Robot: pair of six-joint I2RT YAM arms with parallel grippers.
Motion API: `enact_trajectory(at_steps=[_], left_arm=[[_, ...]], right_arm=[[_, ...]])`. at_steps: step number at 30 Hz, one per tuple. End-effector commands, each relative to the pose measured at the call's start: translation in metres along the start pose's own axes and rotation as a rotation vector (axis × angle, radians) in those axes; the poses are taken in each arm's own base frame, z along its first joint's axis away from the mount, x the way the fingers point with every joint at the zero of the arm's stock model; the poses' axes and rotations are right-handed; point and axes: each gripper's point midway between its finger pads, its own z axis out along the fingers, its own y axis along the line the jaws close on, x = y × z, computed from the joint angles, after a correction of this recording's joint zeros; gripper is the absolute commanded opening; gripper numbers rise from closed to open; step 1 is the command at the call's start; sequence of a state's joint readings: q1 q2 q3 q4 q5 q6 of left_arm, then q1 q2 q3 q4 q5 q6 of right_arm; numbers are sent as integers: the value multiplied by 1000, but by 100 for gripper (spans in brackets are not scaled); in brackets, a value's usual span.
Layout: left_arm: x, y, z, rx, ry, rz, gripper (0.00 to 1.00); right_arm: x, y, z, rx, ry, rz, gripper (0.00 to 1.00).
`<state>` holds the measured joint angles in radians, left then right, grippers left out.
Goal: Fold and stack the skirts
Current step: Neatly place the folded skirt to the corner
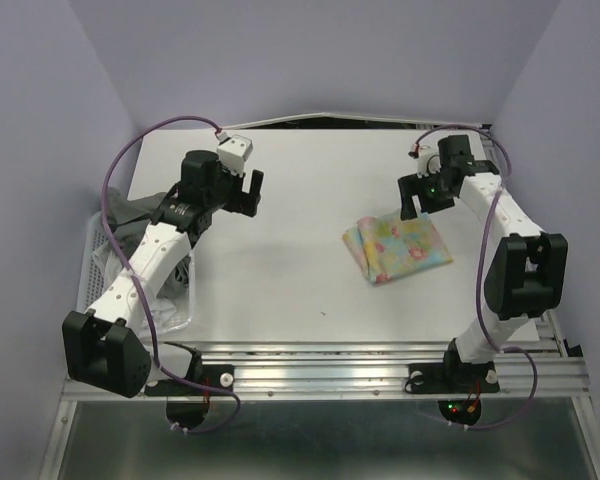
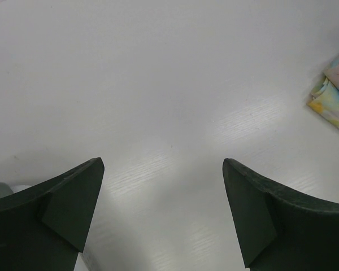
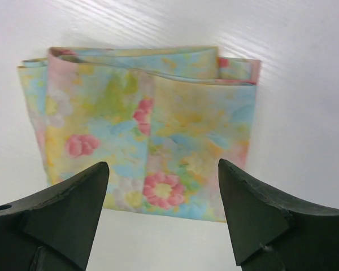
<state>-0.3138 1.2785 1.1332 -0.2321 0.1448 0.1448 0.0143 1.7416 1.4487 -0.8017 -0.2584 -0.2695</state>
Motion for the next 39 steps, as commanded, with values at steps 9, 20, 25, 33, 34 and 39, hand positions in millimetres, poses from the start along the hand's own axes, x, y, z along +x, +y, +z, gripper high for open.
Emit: enact_trajectory(at_steps=[9, 20, 25, 33, 34, 39], left_arm=[[-13, 7, -19, -47, -33, 6, 98], [3, 26, -12, -88, 61, -16, 98], [12, 30, -13, -83, 76, -27, 98], [15, 30, -13, -45, 82, -46, 99], [15, 30, -12, -44, 86, -50, 98], [17, 33, -11, -42, 97, -58, 98]], right_arm=[[64, 44, 60, -9, 119, -17, 81], [146, -35, 73, 275, 264, 121, 80], [170, -76, 49, 335, 281, 157, 80], [196, -110, 32, 341, 311, 148, 82], [199, -113, 30, 342, 311, 155, 82], [207, -124, 25, 348, 317, 180, 82]])
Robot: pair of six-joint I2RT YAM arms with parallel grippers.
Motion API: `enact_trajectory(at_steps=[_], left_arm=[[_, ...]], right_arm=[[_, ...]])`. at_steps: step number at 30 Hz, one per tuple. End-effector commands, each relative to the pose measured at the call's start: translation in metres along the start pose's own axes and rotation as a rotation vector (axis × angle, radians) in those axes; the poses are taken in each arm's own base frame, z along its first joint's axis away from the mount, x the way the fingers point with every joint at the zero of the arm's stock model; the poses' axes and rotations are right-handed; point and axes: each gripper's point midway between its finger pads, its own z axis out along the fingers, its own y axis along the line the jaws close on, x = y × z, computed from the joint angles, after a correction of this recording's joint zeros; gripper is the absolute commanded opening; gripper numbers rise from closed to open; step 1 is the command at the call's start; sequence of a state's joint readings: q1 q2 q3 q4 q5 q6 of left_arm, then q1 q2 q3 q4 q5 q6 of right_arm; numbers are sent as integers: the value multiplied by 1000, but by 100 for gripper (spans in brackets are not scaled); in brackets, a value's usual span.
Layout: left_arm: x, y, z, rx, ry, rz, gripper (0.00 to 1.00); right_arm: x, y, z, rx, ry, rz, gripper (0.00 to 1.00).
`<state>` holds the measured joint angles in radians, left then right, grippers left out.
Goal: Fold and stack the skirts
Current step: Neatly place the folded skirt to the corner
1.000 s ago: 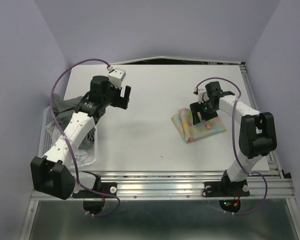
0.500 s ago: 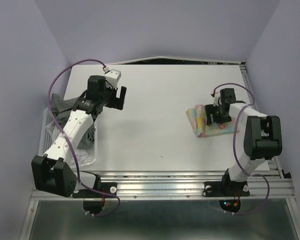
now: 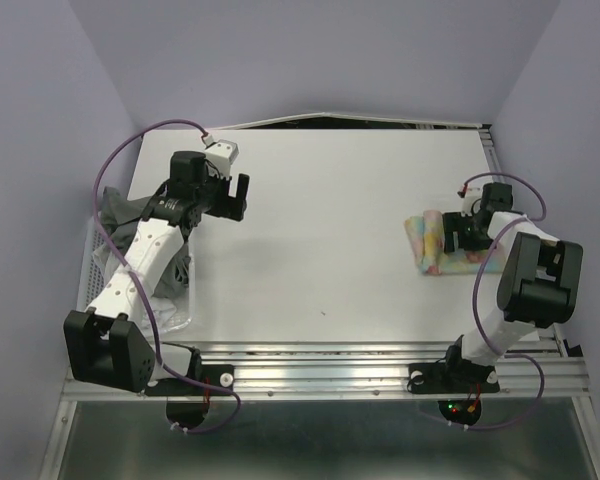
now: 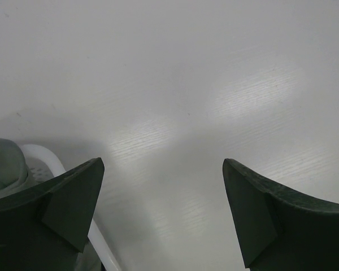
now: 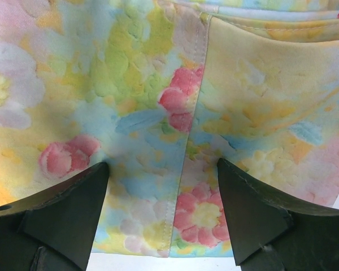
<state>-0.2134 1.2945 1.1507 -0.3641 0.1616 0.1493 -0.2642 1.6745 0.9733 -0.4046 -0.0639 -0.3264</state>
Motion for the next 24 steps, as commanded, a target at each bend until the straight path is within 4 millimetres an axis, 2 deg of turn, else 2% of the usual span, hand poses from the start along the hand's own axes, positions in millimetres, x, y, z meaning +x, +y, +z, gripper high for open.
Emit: enact_trajectory(at_steps=[1, 6, 10, 12, 14, 15, 18, 19, 20, 21, 22, 24], left_arm=[[-14, 1, -4, 18, -29, 4, 98], [-12, 7, -3, 14, -18, -12, 98], [-16, 6, -4, 31, -25, -13, 98], [-19, 6, -6, 33, -32, -14, 98], [-30, 9, -15, 28, -64, -5, 98], [-39, 13, -21, 11, -85, -3, 98], [-42, 26, -30, -32, -69, -9, 98], [-44, 37, -35, -51, -57, -29, 98], [-44, 43, -38, -60, -50, -37, 98], [-43, 50, -41, -74, -43, -46, 98], [-40, 65, -47, -105, -25, -66, 99], [-30, 90, -54, -170, 12, -78, 98]], right_arm=[[75, -22, 7, 60, 250, -58, 82], [78, -36, 2, 70, 246, -30, 82], [64, -35, -5, 46, 215, -27, 84], [42, -30, -15, -5, 168, -17, 85], [25, -22, -27, -60, 131, -4, 87], [1, -27, -38, -60, 74, -8, 89], [-30, -18, -64, -130, -1, 0, 92], [-54, -21, -79, -131, -58, -4, 95], [-62, -10, -90, -175, -77, -10, 97], [-71, -9, -99, -187, -100, -10, 98], [-91, -5, -114, -198, -149, -18, 100], [-104, 16, -130, -263, -177, -29, 100]])
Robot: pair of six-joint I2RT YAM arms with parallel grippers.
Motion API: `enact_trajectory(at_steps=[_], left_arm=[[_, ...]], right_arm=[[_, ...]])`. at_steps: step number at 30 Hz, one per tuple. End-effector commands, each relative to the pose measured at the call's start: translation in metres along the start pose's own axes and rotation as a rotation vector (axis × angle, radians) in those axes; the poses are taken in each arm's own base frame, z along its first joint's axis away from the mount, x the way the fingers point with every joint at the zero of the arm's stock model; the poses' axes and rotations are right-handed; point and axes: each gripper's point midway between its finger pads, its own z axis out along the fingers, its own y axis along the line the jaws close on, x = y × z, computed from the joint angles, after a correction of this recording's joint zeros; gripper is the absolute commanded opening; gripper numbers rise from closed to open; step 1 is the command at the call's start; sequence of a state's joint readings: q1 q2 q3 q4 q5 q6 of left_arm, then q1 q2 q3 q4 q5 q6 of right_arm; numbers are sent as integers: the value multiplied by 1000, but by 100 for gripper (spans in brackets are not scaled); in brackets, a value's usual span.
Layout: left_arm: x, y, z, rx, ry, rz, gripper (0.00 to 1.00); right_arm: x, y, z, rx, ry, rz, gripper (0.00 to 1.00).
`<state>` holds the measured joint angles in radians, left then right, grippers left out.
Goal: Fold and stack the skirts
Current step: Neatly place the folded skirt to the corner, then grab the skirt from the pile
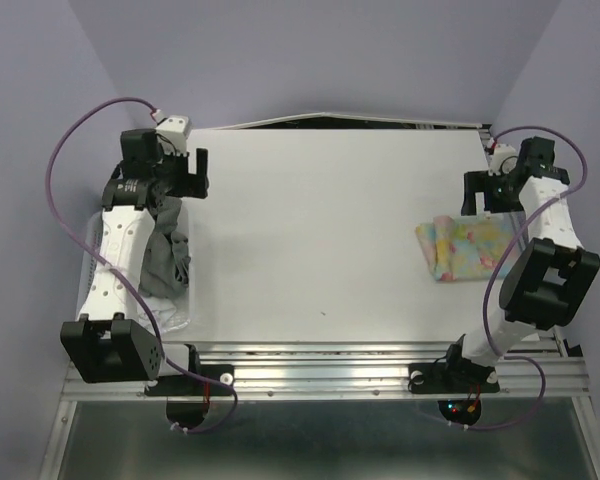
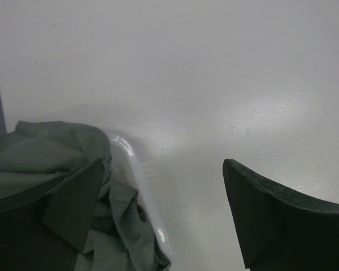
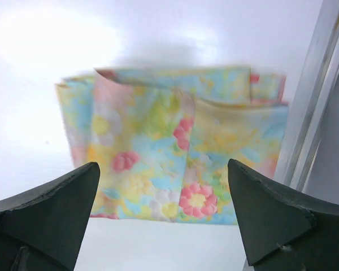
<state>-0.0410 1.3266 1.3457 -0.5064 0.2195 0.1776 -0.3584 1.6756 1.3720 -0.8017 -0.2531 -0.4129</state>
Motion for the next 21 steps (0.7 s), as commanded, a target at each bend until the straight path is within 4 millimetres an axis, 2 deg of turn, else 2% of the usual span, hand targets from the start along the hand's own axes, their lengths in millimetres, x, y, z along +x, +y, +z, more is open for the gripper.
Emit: enact_trajectory(at_steps=[1, 2, 3, 6, 7, 11, 12, 13, 15, 16, 19, 21], left_arm=[[6, 48, -21, -116, 57, -14, 98], [14, 59, -24, -136, 85, -29, 98], [23, 82, -31, -179, 98, -61, 97], [43, 111, -42, -224, 140, -50, 97], [57, 125, -45, -253, 168, -62, 97], [102, 150, -45, -257, 304, 51, 97], [109, 155, -44, -255, 324, 71, 97], [127, 161, -42, -253, 368, 75, 97], [140, 168, -39, -231, 400, 140, 97], [153, 167, -37, -211, 428, 151, 97], [176, 169, -25, -153, 488, 212, 95], [184, 172, -20, -149, 507, 221, 95]], right_arm=[[-48, 52, -53, -148, -128, -40, 100], [-53, 63, -57, -173, -137, -39, 100], [-58, 84, -61, -214, -139, -69, 100], [-53, 118, -62, -266, -120, -102, 100], [-53, 135, -61, -289, -116, -133, 100], [-38, 163, -54, -365, -66, -139, 100], [-35, 164, -52, -371, -51, -131, 100], [-32, 164, -50, -373, -39, -125, 100], [-28, 166, -47, -374, -20, -128, 100], [-27, 166, -47, -372, -17, -127, 100], [-23, 163, -44, -359, -1, -125, 100], [-21, 162, -43, -352, 7, -123, 100]])
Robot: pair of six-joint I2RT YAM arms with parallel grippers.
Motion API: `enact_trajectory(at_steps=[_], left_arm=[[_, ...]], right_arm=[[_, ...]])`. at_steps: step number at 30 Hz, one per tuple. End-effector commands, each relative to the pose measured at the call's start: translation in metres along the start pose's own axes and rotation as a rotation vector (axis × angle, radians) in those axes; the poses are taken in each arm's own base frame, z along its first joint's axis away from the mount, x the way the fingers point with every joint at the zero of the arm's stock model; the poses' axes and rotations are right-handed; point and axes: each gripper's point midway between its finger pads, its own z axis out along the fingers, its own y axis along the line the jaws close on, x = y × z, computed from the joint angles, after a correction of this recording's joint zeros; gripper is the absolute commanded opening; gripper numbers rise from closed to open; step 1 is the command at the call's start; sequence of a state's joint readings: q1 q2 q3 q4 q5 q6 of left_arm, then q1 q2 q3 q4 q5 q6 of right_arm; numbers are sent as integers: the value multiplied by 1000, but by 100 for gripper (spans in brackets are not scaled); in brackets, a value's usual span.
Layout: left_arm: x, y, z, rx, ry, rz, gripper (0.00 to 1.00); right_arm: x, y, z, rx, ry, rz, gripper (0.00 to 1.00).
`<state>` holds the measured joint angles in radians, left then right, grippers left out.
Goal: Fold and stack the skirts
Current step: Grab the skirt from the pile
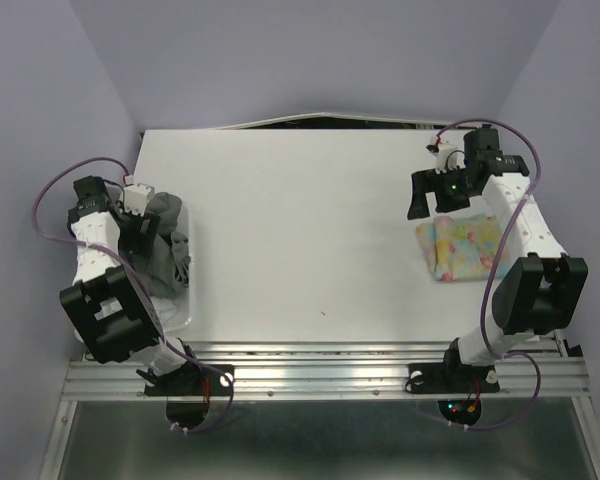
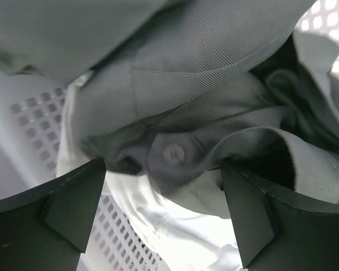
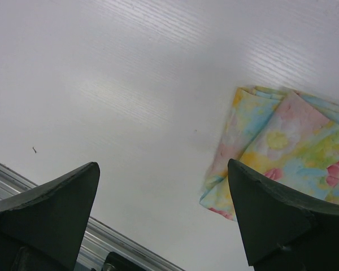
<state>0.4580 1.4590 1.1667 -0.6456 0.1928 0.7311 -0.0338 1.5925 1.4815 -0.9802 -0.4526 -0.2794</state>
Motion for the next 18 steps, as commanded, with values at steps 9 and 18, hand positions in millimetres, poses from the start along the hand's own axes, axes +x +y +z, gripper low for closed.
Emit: enact_trajectory(at_steps=[9, 18], left_arm=[[1, 9, 40, 69, 42, 129, 47], [-117, 22, -127, -30, -371, 169, 0]], right_arm=[[8, -3, 0, 17, 33, 36, 100], [-10, 14, -11, -49, -46, 15, 99]])
